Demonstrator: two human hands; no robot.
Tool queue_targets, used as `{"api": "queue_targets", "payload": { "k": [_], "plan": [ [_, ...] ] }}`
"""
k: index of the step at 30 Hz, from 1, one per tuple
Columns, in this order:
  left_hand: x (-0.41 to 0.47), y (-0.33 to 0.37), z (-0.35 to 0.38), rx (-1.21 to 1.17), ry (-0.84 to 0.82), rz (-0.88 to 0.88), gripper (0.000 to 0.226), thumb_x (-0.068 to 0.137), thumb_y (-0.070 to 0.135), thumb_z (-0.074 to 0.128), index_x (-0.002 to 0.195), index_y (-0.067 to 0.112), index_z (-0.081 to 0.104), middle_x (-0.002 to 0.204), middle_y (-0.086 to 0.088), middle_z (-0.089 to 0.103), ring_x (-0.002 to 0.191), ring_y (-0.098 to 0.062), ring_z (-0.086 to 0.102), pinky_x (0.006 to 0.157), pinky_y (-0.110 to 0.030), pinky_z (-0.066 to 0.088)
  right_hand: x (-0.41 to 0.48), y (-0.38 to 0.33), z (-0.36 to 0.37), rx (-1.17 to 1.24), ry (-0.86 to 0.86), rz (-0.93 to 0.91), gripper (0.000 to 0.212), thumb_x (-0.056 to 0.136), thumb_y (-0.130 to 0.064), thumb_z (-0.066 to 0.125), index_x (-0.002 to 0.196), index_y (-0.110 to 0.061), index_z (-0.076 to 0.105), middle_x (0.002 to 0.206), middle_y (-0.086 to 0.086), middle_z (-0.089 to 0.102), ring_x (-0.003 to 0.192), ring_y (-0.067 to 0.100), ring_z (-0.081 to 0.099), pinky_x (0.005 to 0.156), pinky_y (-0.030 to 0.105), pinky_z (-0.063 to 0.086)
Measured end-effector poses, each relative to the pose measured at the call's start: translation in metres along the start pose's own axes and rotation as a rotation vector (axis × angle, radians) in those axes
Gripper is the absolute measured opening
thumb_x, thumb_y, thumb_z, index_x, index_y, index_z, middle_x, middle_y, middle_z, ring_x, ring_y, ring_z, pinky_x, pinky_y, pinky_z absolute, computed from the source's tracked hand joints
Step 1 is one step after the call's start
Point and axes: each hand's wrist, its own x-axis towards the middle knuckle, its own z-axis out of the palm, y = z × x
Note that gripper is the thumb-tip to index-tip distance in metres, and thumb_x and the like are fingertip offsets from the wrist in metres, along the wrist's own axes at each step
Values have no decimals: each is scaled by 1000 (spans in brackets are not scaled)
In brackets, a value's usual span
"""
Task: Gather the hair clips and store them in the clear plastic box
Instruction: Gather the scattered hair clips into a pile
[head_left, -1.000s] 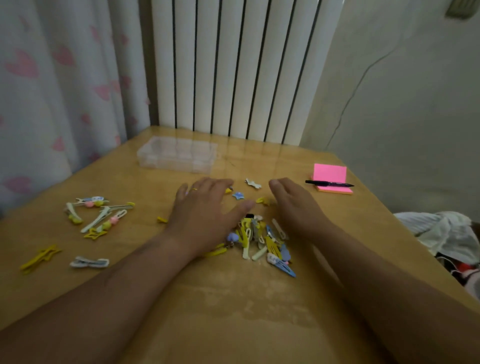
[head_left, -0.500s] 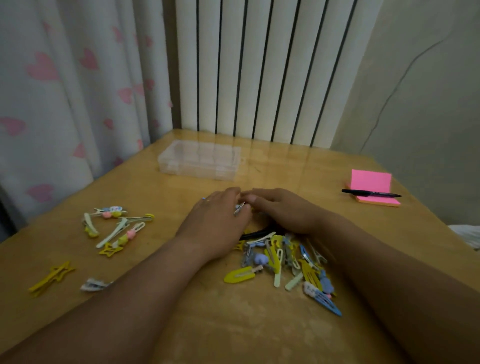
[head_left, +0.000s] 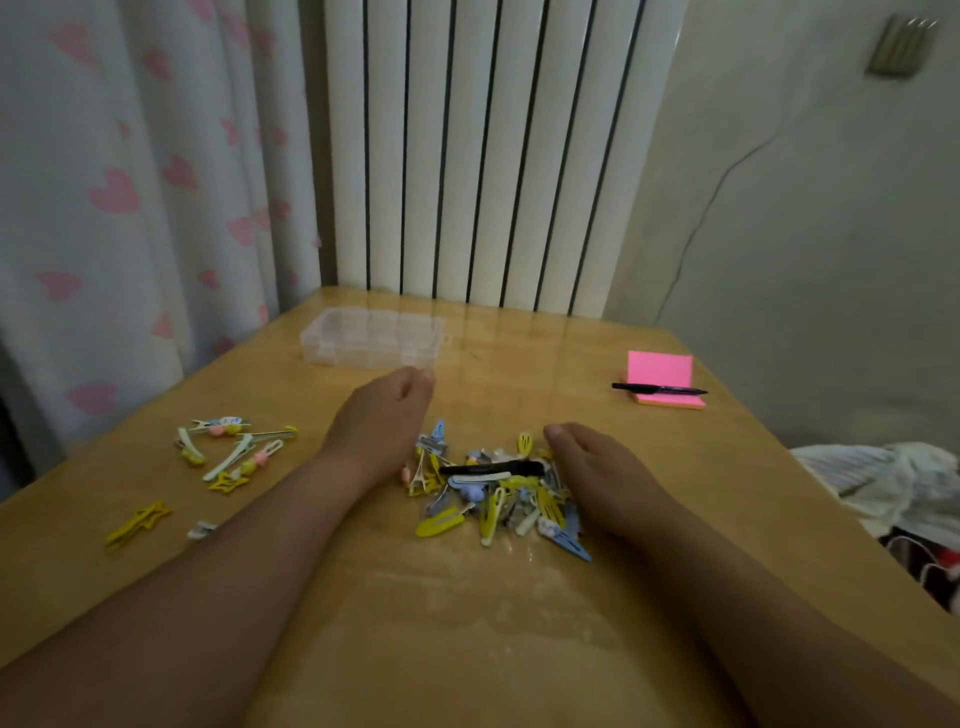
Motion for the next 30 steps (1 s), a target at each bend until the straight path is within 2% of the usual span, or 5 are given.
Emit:
{"api": "queue_targets", "payload": {
  "k": [6, 16, 21, 25, 30],
  "plan": [
    [-15, 9, 19, 52, -232, 10, 59, 109, 58, 28, 121, 21, 72, 124, -3, 73, 115, -25, 65, 105, -46, 49, 2, -33, 42, -63, -73, -88, 43, 113, -38, 36, 136, -15, 65, 137, 13, 66, 126, 31, 59, 104, 42, 47],
    [-32, 2, 2, -179, -221, -74, 73, 99, 68, 22, 130, 24, 70, 128, 5, 73, 119, -23, 69, 110, -48, 48, -1, -28, 48, 26, -18, -94, 45, 112, -38, 36, 150, -22, 57, 151, 2, 60, 138, 22, 54, 109, 34, 41],
    [-35, 9, -19, -318, -93, 4, 54, 115, 44, 23, 139, 20, 66, 130, 6, 74, 131, -11, 59, 100, -16, 38, 0, -34, 48, 121, -15, -125, 46, 112, -39, 38, 152, -25, 54, 156, 0, 56, 142, 20, 51, 112, 32, 38],
    [-62, -23, -68, -176, 77, 33, 49, 107, 48, 34, 132, 23, 67, 130, 4, 71, 126, -13, 61, 110, -29, 42, -4, -38, 51, 46, -55, -135, 51, 112, -45, 36, 155, -22, 51, 161, 1, 50, 147, 21, 46, 117, 35, 35],
    [-81, -87, -113, 471, 288, -166, 74, 93, 73, 30, 143, 27, 58, 152, -6, 54, 145, -28, 44, 121, -52, 34, -8, -53, 59, -42, -10, -140, 47, 112, -42, 36, 132, -10, 64, 139, 15, 64, 128, 33, 57, 103, 42, 45]
  ]
}}
